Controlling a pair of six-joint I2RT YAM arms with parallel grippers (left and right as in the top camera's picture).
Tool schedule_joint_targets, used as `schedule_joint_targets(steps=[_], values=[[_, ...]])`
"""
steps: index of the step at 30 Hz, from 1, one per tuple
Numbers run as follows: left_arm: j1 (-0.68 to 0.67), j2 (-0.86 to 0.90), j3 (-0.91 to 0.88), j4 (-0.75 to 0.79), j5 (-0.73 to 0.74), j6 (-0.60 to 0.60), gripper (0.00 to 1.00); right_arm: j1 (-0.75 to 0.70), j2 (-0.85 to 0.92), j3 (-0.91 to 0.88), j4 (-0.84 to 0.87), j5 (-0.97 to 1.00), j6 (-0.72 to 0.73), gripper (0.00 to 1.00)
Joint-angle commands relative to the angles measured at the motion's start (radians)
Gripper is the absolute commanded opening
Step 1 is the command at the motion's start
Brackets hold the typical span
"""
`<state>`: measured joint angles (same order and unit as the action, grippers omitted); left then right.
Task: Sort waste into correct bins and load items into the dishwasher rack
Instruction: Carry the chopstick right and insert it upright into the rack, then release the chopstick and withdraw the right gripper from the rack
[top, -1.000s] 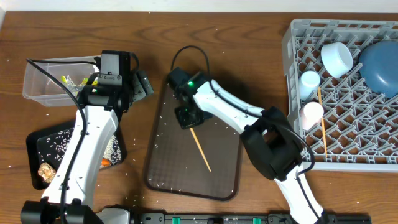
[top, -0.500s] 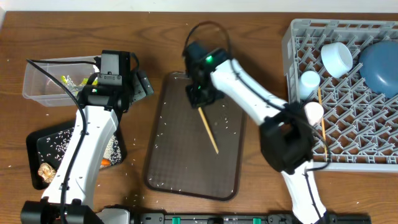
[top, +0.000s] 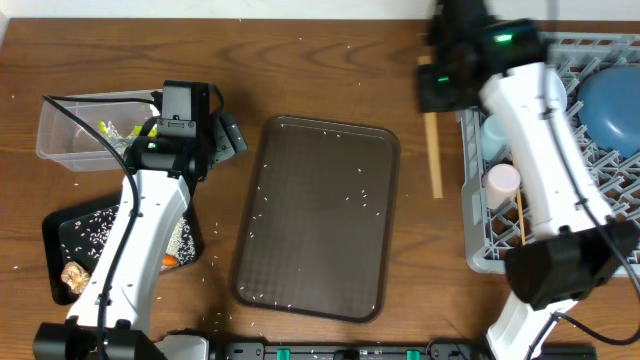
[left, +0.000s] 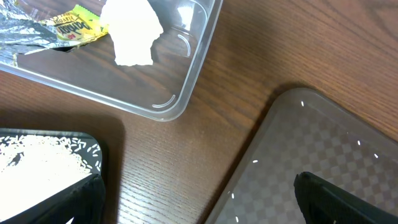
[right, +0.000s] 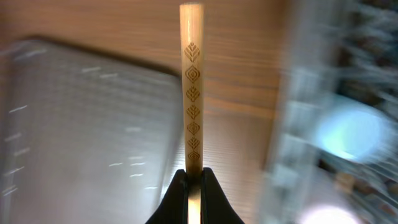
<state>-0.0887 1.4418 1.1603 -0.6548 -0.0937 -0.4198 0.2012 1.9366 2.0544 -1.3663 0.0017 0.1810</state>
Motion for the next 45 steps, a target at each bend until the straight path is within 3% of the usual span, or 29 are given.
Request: schedule_joint_targets(steps=[1, 8, 13, 18, 31, 32, 35, 37, 40, 45], values=[[-0.001, -0.007, 0.005, -0.004, -0.012, -0.005, 0.98, -0.096, 0.008, -0.001, -0.032, 0.093, -0.034, 0.01], [-0.001, -0.007, 0.005, -0.004, -0.012, -0.005, 0.98, -0.306, 0.010, -0.027, -0.044, 0.122, -0.067, 0.01], [-0.001, -0.007, 0.005, -0.004, -0.012, -0.005, 0.98, -0.381, 0.012, -0.028, -0.043, 0.093, -0.124, 0.01], [-0.001, -0.007, 0.005, -0.004, -0.012, -0.005, 0.98, -0.389, 0.013, -0.041, -0.021, 0.085, -0.201, 0.01], [-0.001, -0.007, 0.005, -0.004, -0.012, -0.005, 0.98, -0.393, 0.058, -0.062, -0.041, 0.141, -0.206, 0.01], [-0.001, -0.007, 0.005, -0.004, -0.012, -0.005, 0.98, -0.393, 0.065, -0.062, -0.041, 0.141, -0.206, 0.03], [-0.001, -0.007, 0.005, -0.004, -0.012, -0.005, 0.98, -0.392, 0.092, -0.063, -0.041, 0.141, -0.206, 0.33], [-0.001, -0.007, 0.005, -0.004, -0.012, -0.005, 0.98, -0.393, 0.103, -0.063, -0.042, 0.141, -0.205, 0.45], [-0.001, -0.007, 0.005, -0.004, -0.012, -0.005, 0.98, -0.393, 0.106, -0.063, -0.040, 0.141, -0.205, 0.50], [-0.001, -0.007, 0.005, -0.004, -0.012, -0.005, 0.98, -0.380, 0.104, -0.061, -0.056, 0.082, -0.197, 0.51]])
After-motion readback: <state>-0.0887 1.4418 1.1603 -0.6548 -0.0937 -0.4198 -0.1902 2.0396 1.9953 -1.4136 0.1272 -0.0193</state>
